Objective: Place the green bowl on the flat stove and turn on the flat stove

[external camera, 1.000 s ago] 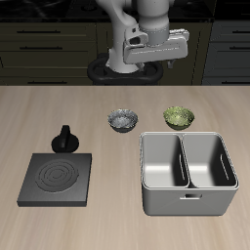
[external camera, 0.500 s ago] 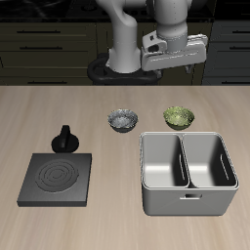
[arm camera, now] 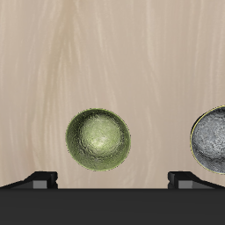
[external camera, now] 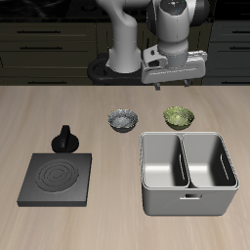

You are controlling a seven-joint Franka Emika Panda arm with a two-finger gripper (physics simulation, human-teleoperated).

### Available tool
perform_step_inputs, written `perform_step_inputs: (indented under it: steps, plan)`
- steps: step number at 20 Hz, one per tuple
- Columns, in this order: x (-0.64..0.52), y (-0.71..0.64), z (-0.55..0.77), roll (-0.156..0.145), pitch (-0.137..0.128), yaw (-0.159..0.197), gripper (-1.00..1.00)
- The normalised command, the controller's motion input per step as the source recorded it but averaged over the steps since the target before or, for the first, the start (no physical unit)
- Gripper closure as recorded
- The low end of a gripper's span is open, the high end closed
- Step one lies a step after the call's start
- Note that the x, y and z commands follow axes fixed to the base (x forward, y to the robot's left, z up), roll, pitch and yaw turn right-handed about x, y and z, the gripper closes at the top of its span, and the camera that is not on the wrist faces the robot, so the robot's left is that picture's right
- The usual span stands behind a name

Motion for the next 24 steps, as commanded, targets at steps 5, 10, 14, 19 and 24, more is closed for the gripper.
perform_step_inputs:
  steps: [5, 10, 14, 19, 24]
  plan:
    - [0.00, -0.02, -0.31, -0.022, 0.020, -0.017, -1.00]
    - [-0.06, 0.00, -0.34, -0.014, 0.009, -0.043, -1.00]
    - [-0.22, 0.06, -0.42, 0.050, 0.052, -0.089, -1.00]
    - [-0.22, -0.04, -0.14, 0.020, -0.012, -0.075, -1.00]
    - [-0.19, -0.05, -0.09, -0.001, -0.038, -0.014, -1.00]
